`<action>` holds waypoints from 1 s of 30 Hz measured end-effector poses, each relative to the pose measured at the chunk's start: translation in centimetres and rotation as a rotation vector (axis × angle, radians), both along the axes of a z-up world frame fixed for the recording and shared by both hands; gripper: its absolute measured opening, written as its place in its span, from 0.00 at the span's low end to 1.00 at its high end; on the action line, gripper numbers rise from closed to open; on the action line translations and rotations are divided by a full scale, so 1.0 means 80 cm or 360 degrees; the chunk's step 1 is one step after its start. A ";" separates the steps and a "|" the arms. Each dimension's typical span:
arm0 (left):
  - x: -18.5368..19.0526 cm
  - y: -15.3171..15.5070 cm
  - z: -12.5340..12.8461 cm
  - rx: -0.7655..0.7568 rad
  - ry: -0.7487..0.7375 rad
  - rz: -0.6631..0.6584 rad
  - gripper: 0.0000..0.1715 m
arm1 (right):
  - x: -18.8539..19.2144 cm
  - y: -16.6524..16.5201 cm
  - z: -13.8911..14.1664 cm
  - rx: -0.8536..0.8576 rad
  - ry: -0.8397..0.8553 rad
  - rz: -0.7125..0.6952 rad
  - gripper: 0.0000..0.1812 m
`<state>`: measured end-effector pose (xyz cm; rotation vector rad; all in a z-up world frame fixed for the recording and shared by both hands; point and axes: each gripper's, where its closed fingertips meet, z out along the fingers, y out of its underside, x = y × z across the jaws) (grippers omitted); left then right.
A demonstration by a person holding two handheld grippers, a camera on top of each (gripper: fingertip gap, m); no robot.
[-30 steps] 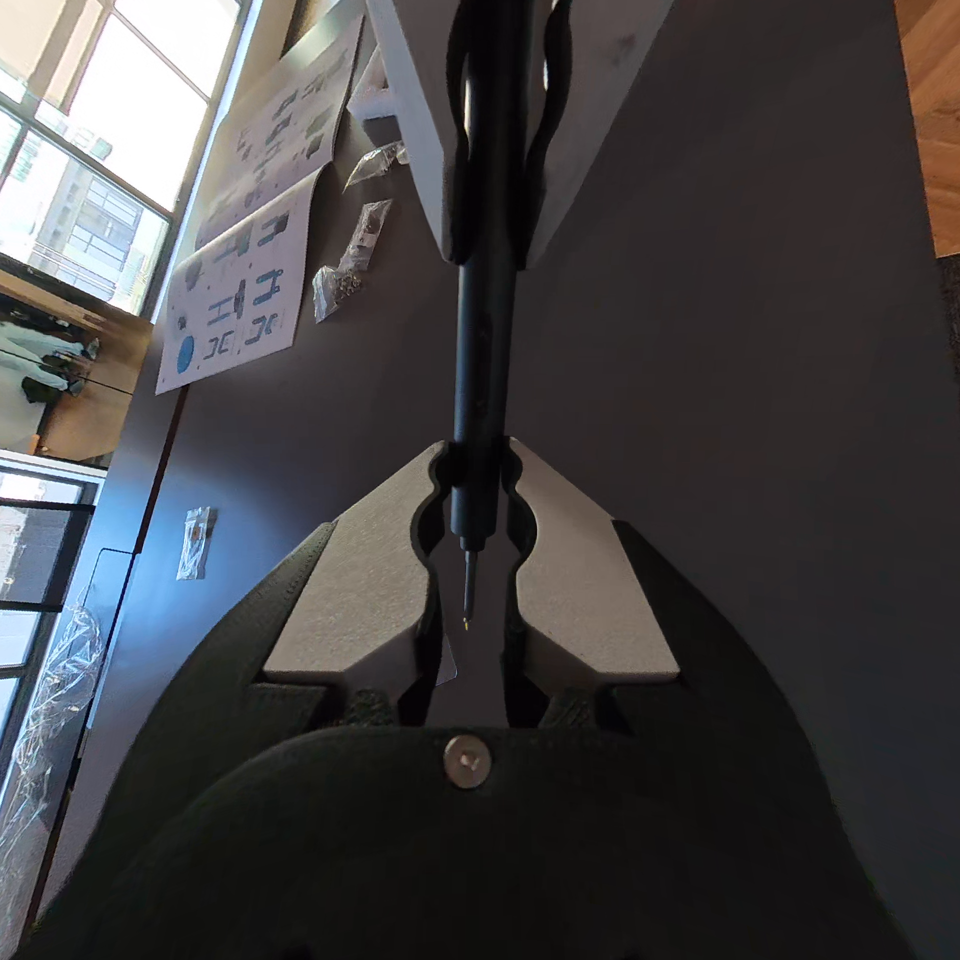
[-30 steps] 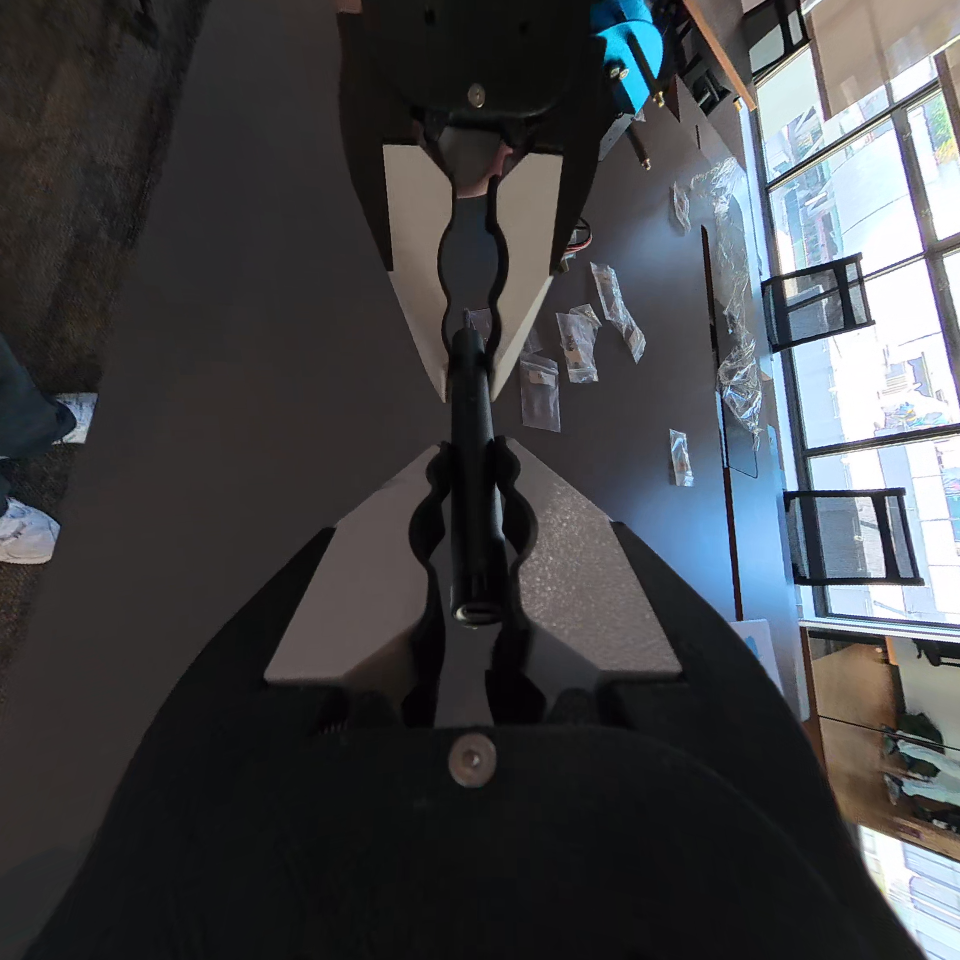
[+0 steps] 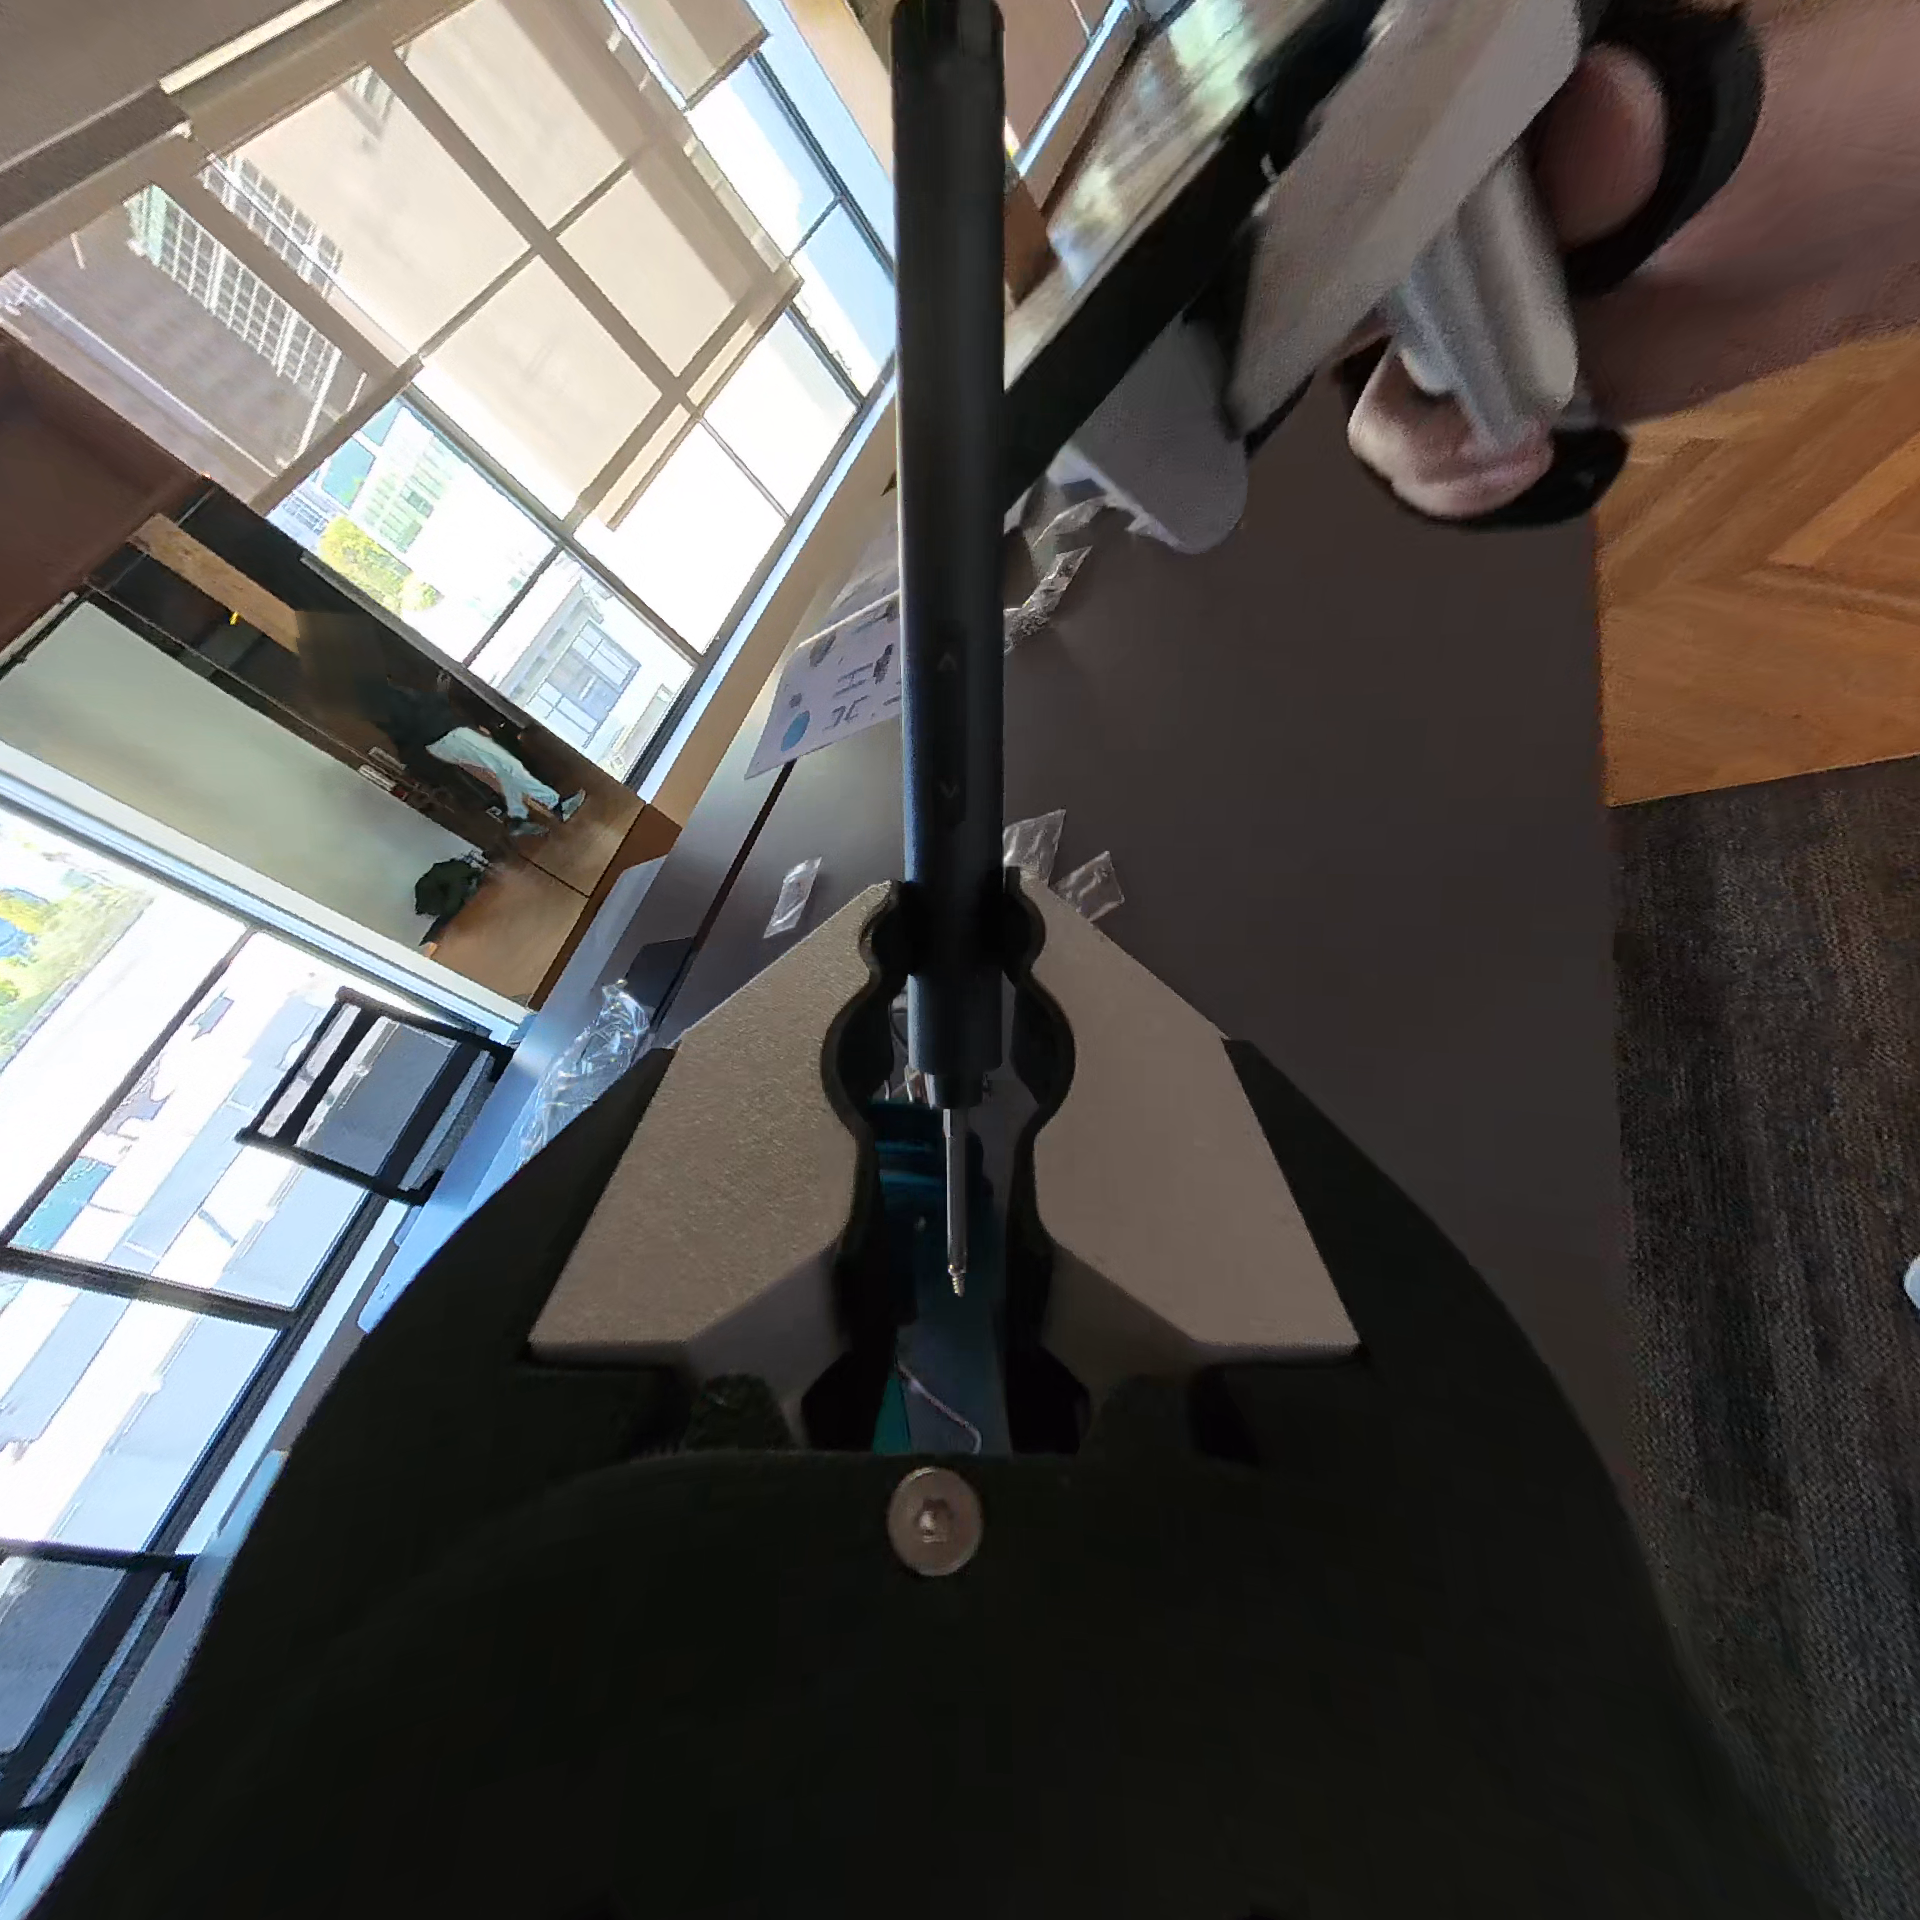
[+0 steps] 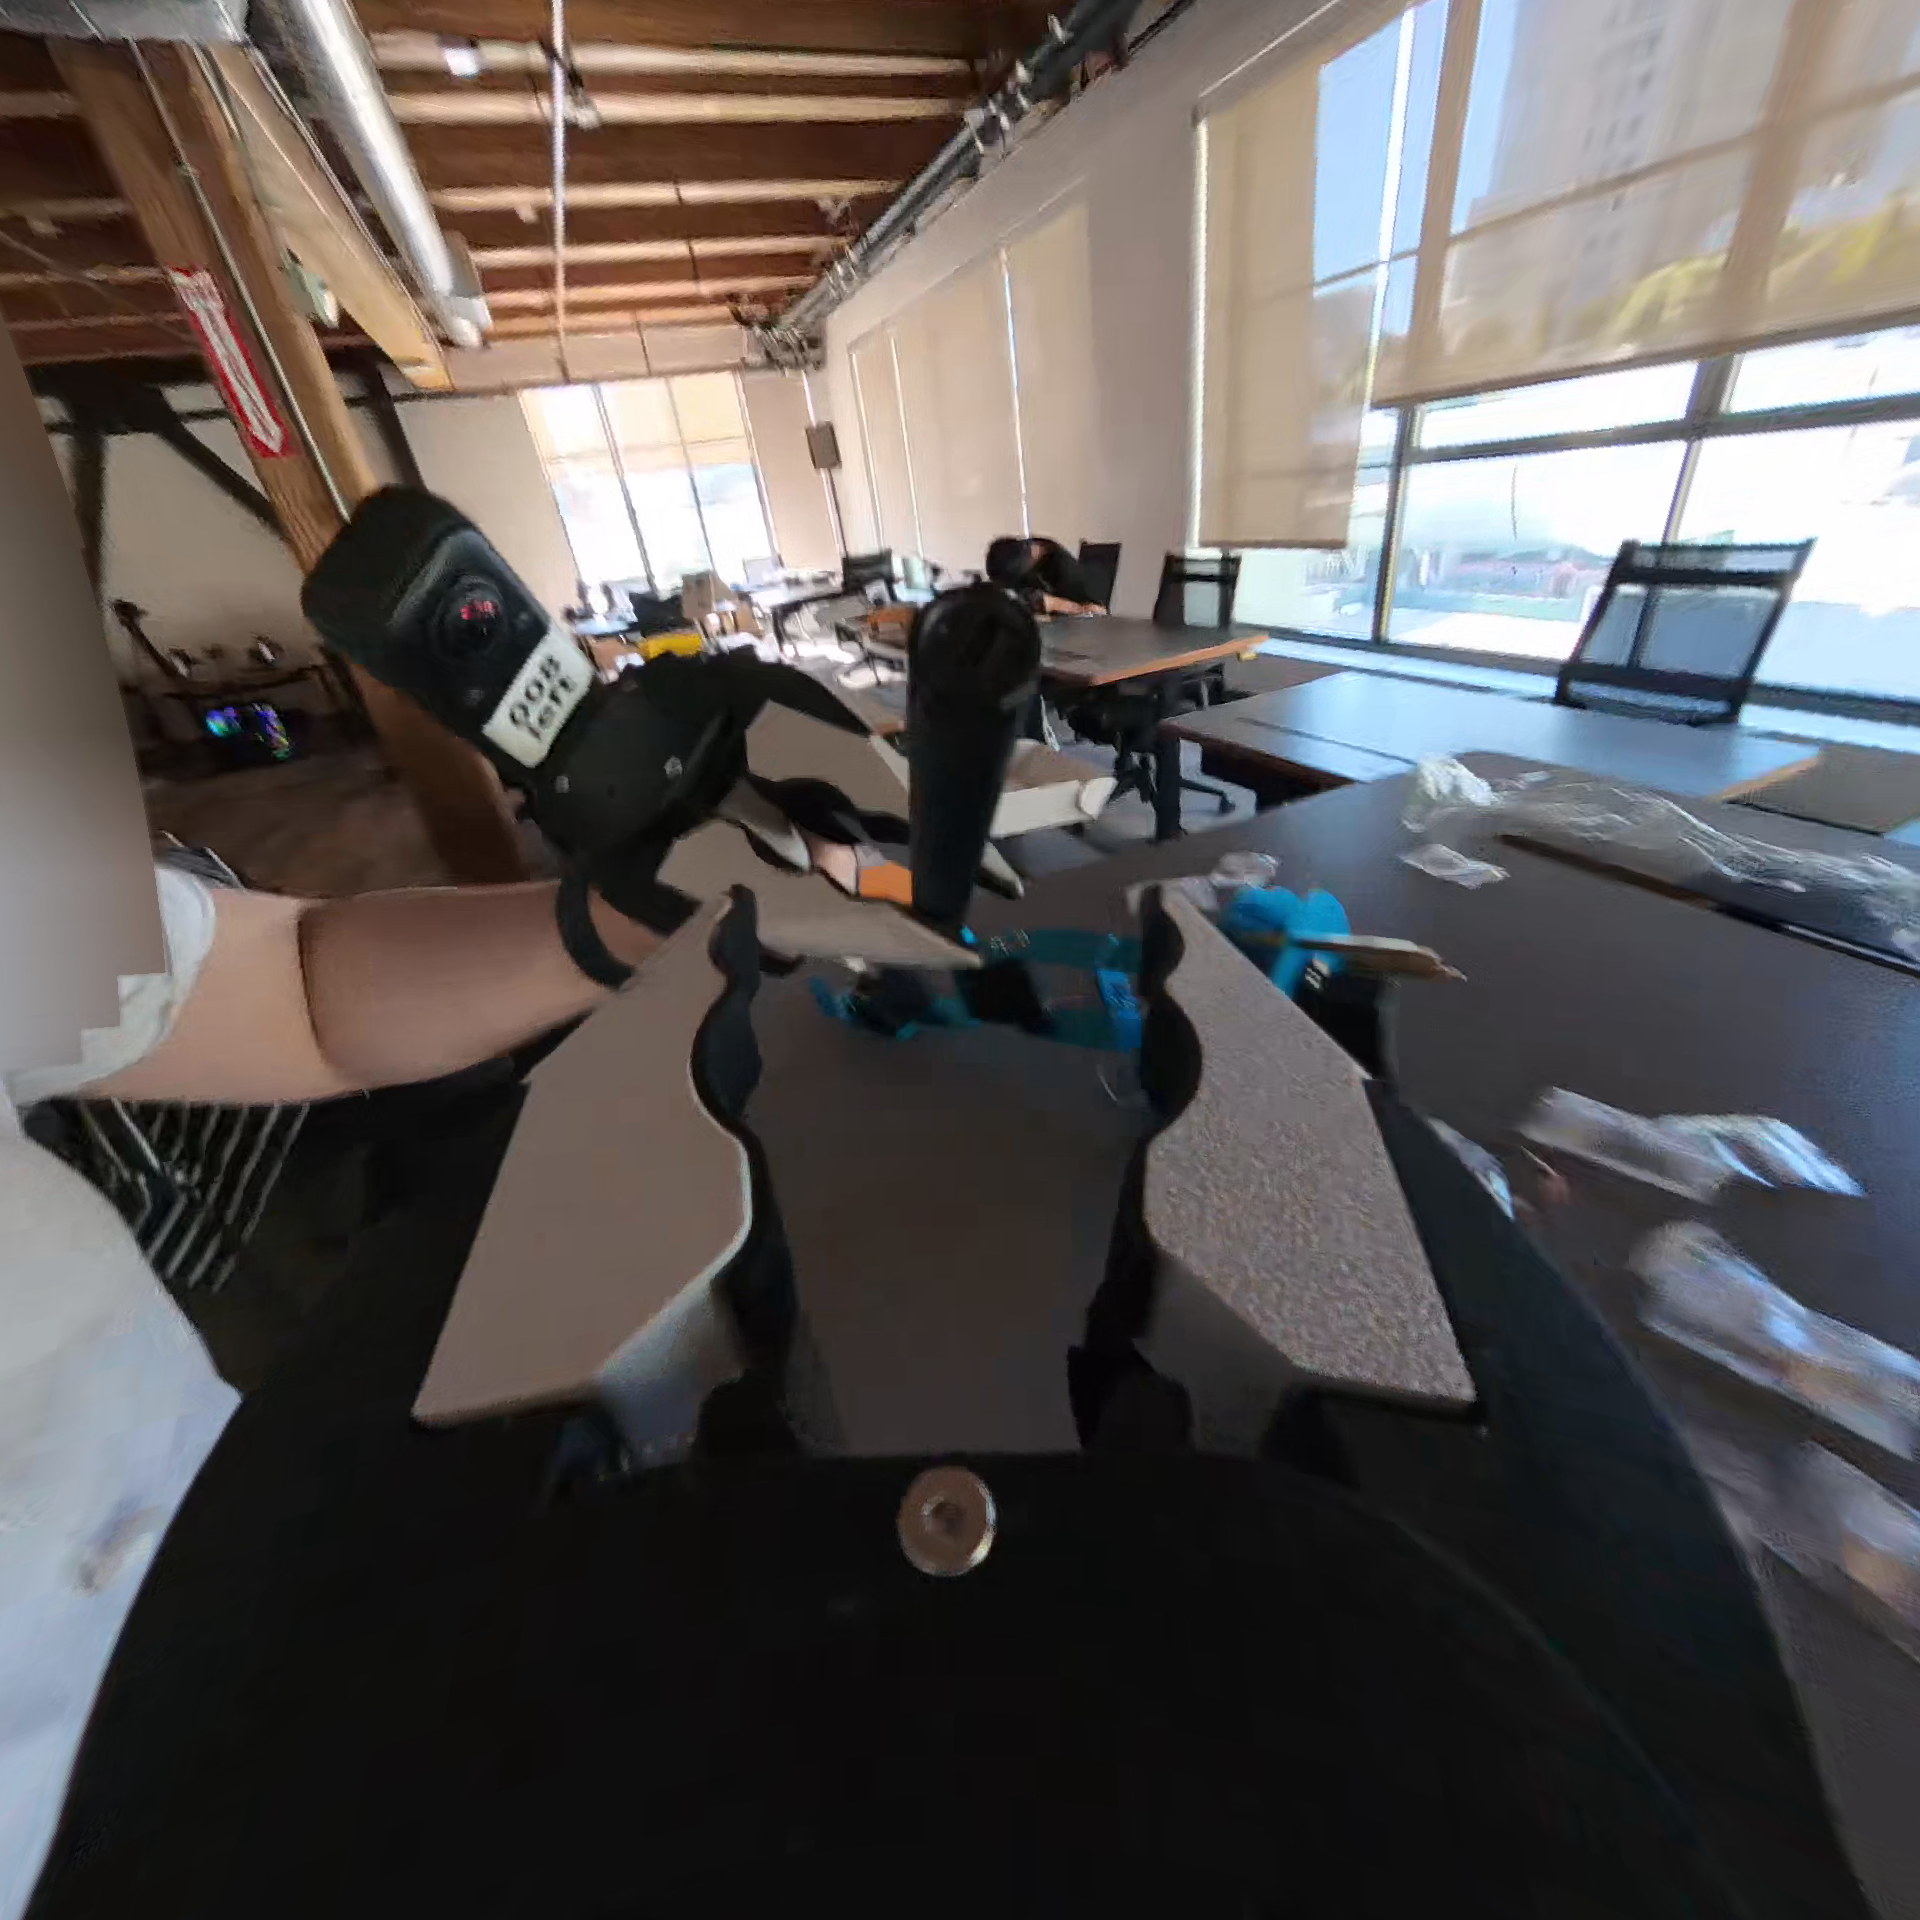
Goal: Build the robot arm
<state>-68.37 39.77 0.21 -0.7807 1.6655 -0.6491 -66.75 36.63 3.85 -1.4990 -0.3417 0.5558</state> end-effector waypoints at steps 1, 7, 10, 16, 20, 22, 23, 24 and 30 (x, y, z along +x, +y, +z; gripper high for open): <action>-0.011 0.003 0.001 -0.0006 -0.0011 0.0001 0.09 | -0.016 0.011 0.007 0.0038 0.0034 -0.0025 0.35; -0.055 0.019 -0.001 -0.0086 -0.0056 0.0060 0.09 | -0.054 0.036 0.049 0.0248 0.0247 -0.0184 0.21; -0.068 0.025 -0.001 -0.0095 -0.0092 0.0097 0.09 | -0.067 0.048 0.059 0.0256 0.0246 -0.0123 0.09; -0.089 0.055 0.014 -0.0157 -0.0131 0.0245 0.09 | -0.099 0.089 0.074 0.0251 0.0150 0.0093 0.07; -0.097 0.079 0.023 -0.0243 -0.0059 0.0288 0.09 | -0.120 0.116 0.089 0.0212 0.0031 0.0271 0.06; -0.101 0.092 0.027 -0.0299 -0.0012 0.0299 0.09 | -0.130 0.131 0.095 0.0215 -0.0048 0.0328 0.06; -0.103 0.098 0.029 -0.0321 0.0002 0.0304 0.09 | -0.134 0.138 0.100 0.0214 -0.0055 0.0349 0.05; -0.105 0.103 0.031 -0.0342 0.0021 0.0305 0.09 | -0.139 0.146 0.104 0.0205 -0.0054 0.0368 0.05; -0.113 0.120 0.037 -0.0541 -0.0027 0.0165 0.09 | -0.144 0.177 0.104 0.0129 -0.0055 0.0257 0.12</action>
